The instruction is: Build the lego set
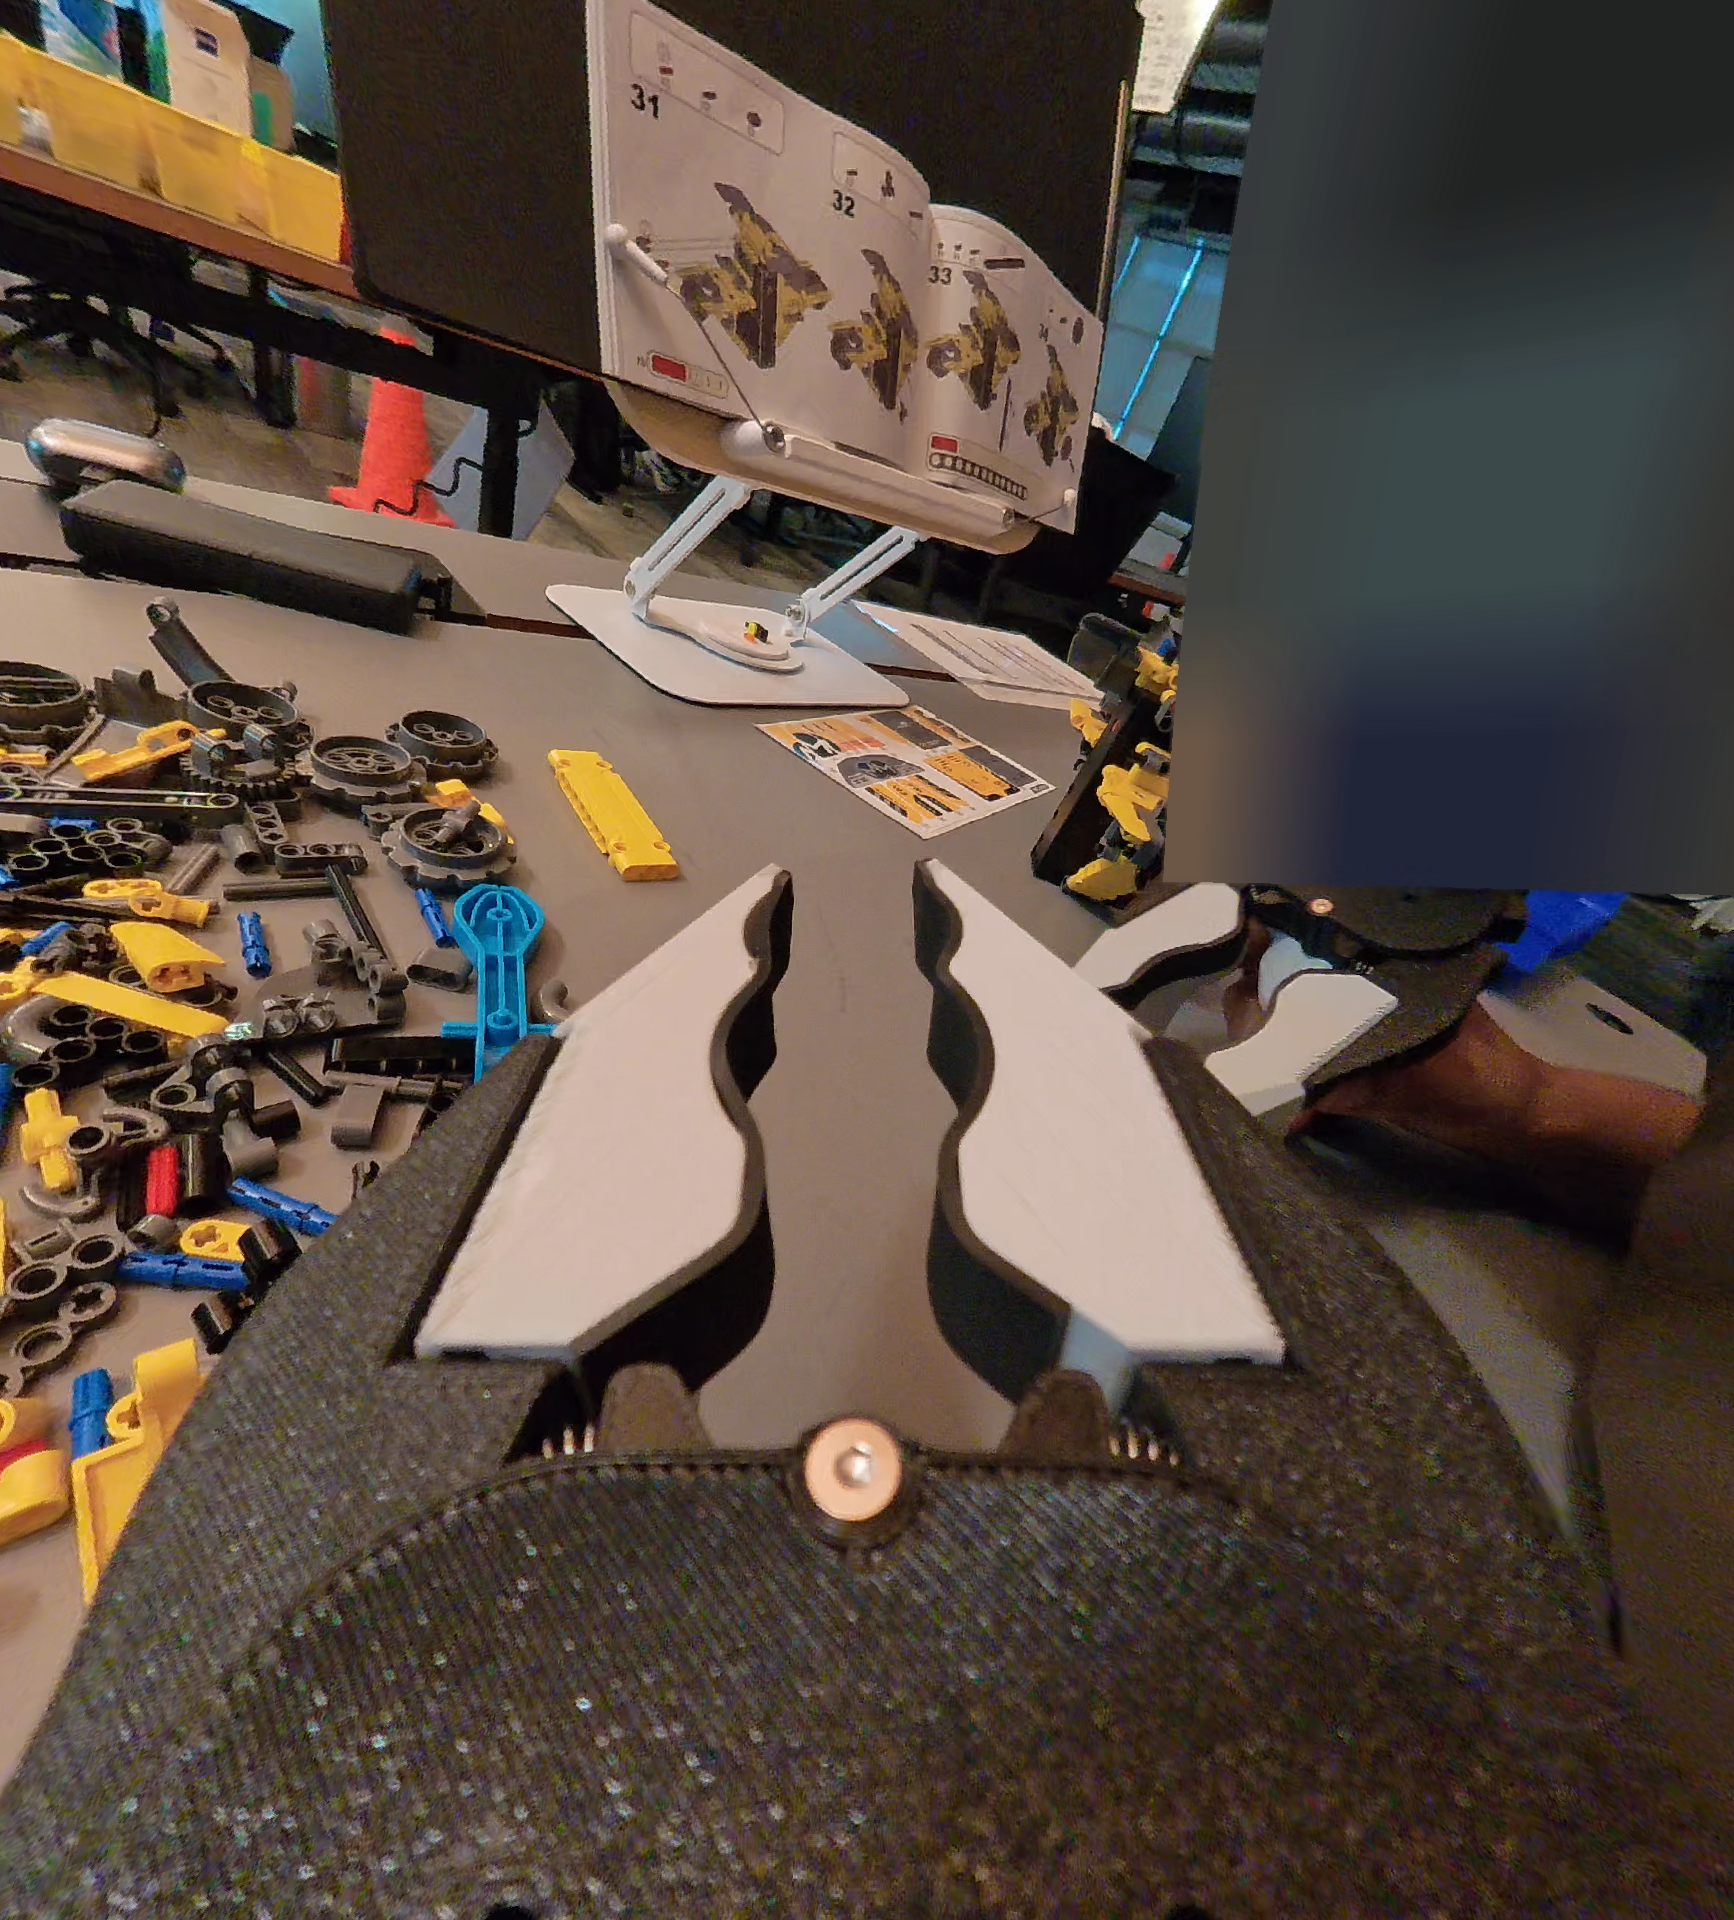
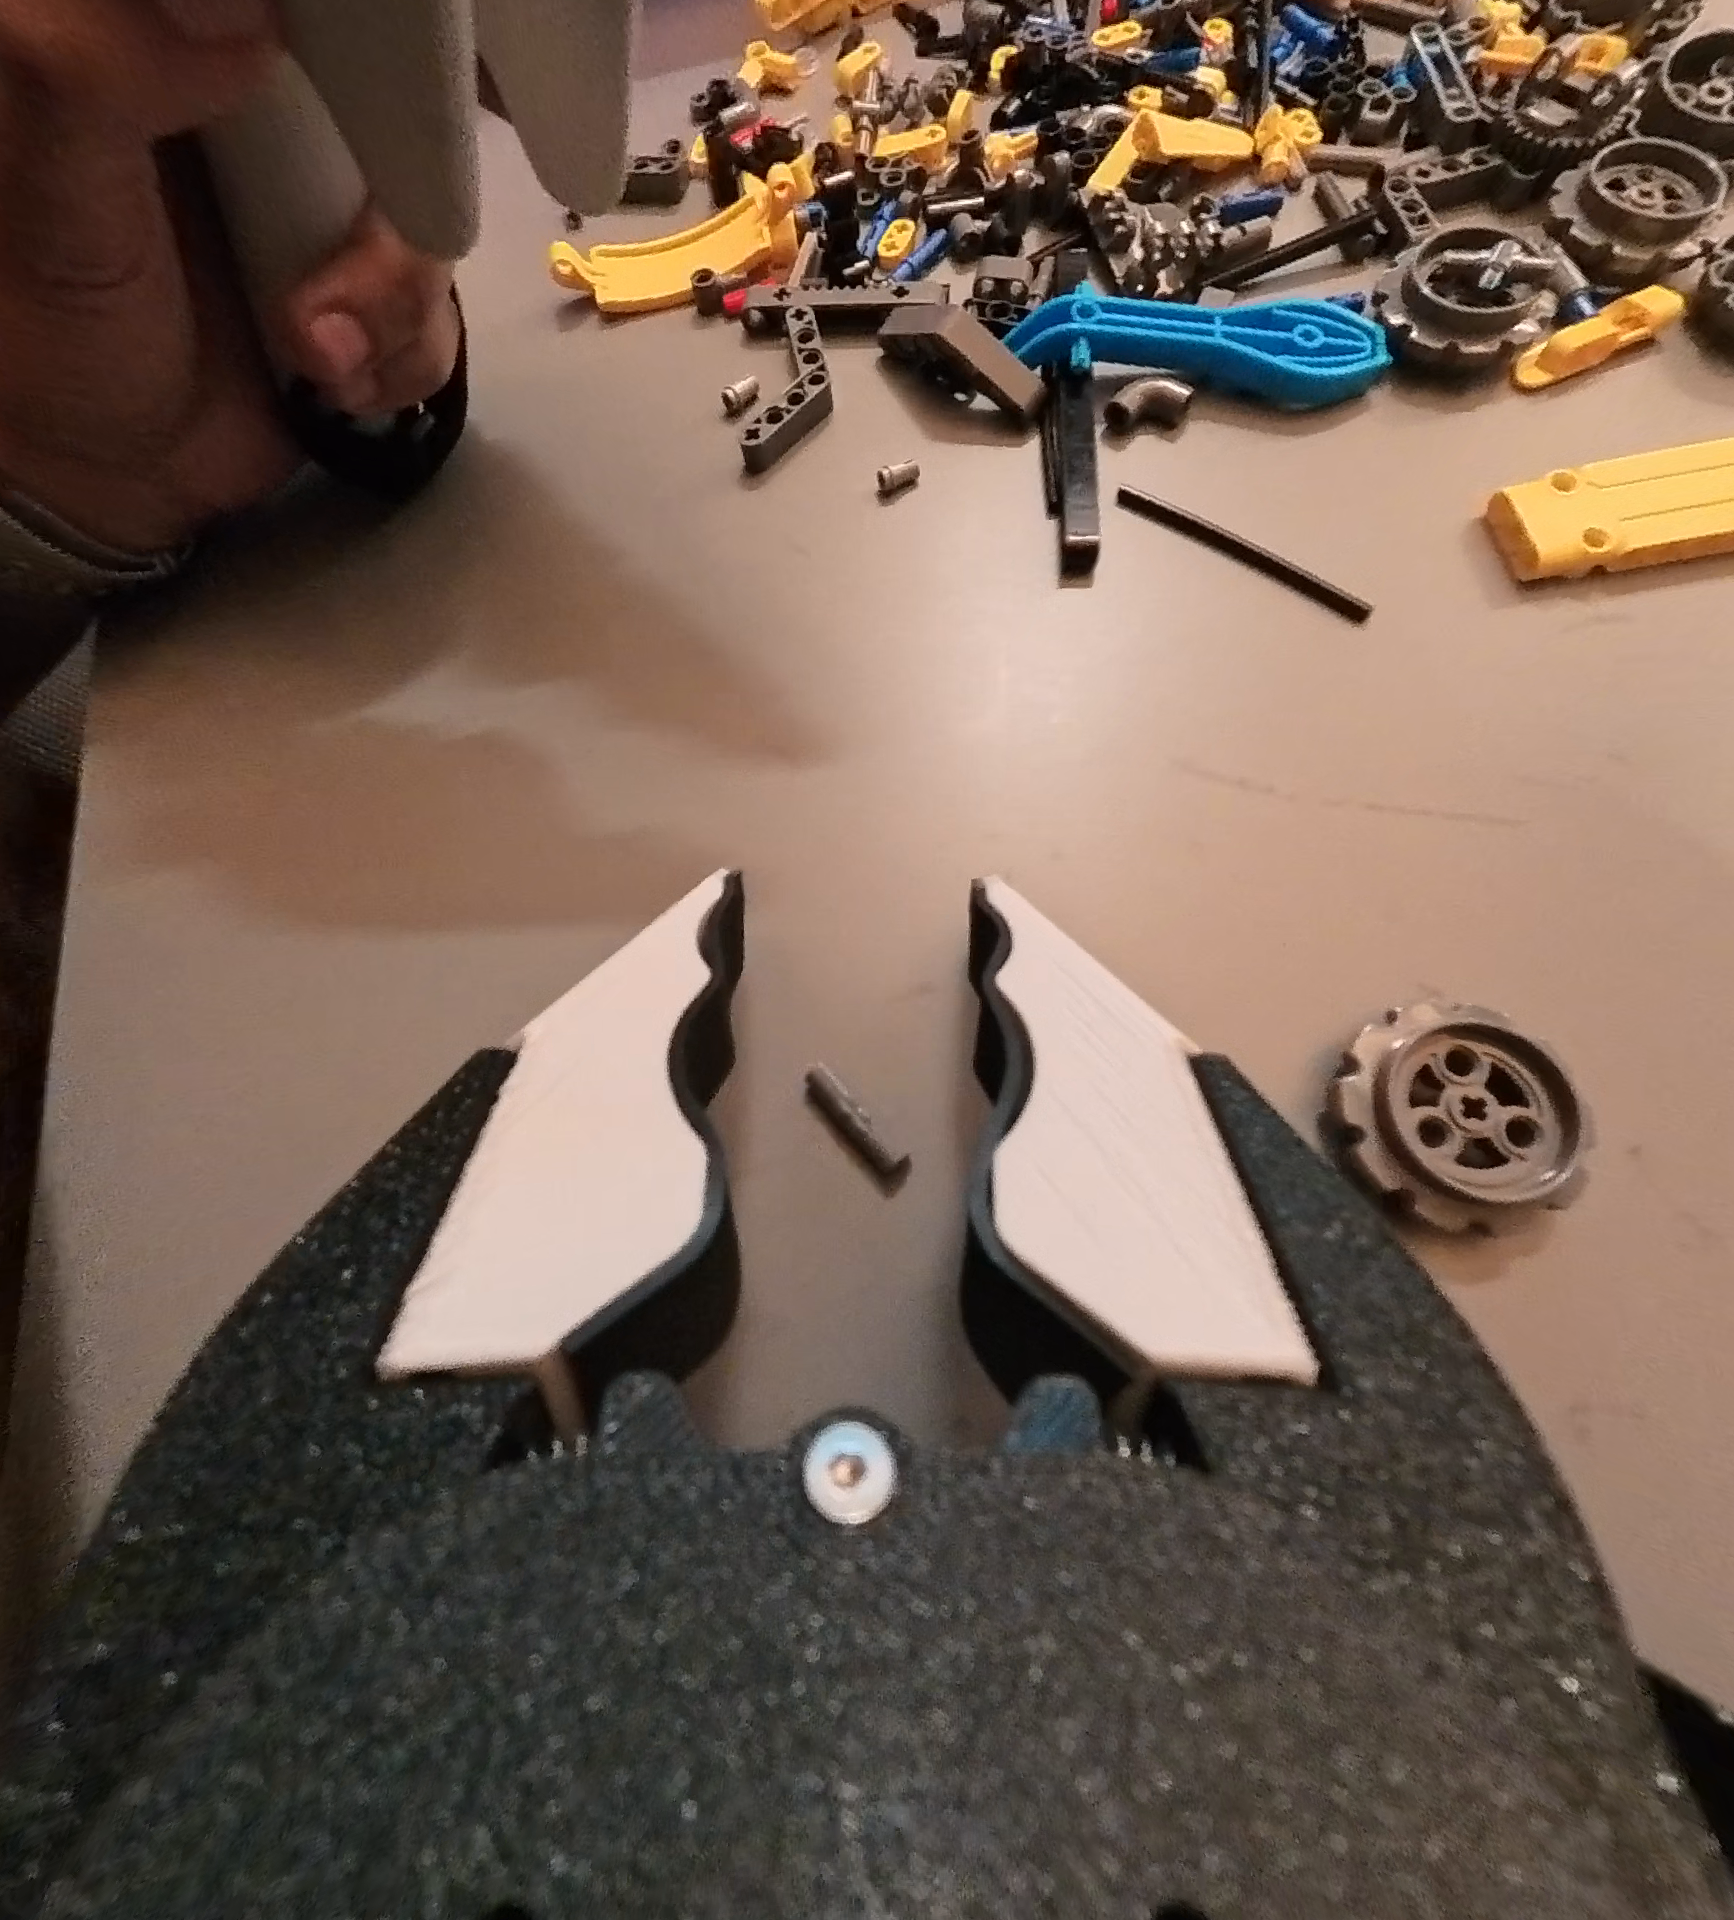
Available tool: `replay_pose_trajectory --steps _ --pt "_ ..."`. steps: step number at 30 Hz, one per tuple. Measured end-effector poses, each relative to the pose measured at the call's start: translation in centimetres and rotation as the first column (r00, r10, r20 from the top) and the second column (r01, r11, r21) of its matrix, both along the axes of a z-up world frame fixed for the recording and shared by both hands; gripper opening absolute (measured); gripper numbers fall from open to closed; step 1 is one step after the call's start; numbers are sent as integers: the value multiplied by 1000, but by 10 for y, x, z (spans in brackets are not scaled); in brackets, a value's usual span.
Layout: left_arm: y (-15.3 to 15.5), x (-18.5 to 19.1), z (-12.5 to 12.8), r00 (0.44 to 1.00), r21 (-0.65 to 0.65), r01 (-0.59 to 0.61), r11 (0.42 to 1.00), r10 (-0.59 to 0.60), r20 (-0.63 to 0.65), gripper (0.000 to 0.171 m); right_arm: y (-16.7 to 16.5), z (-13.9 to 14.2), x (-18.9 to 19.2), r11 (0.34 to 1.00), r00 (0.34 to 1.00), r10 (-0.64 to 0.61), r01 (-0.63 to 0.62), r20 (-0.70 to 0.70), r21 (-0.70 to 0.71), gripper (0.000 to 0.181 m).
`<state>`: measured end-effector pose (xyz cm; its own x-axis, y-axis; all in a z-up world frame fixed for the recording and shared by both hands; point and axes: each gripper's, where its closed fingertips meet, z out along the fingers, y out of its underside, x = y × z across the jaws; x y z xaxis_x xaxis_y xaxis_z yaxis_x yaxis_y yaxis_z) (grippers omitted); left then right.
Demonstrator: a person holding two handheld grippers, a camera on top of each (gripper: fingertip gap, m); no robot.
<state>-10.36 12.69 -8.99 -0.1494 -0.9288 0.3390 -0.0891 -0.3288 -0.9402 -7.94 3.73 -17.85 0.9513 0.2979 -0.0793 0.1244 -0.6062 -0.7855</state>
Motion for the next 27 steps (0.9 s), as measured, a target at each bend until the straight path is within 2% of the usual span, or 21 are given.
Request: replay_pose_trajectory --steps 7,10,14,16,19,21,23,25,27 --pt "0 3 -2 1000 65 -24 998 25 -17 20 -9 6 -1 999 1000 -6 5 23 45 43" --pt "9 5 6 998 90 -66 994 66 4 20 -7 14 -2 996 1000 -18 16 25 86 42" --pt "28 0 39 989 106 -141 984 135 66 21 4 50 -17 979 998 1 -13 61 205 40" --pt "47 -1 44 984 149 -176 973 175 20 26 13 69 -20 965 990 -17 -21 143 260 38" --pt "105 -8 35 939 279 -312 908 340 -54 27 37 100 -29 932 977 -41 -39 211 361 35" --pt "137 -12 30 915 270 -372 888 400 -56 27 61 122 -30 899 965 -79 -40 250 437 31" --pt "150 -16 22 923 174 -358 917 376 -81 28 92 141 -20 870 946 -153 -9 286 493 26" --pt "150 -21 19 939 85 -334 939 339 -53 29 125 152 2 849 913 -257 56 317 525 20" --pt "153 -29 17 937 72 -343 937 346 -39 27 157 151 35 840 861 -378 164 341 517 16"
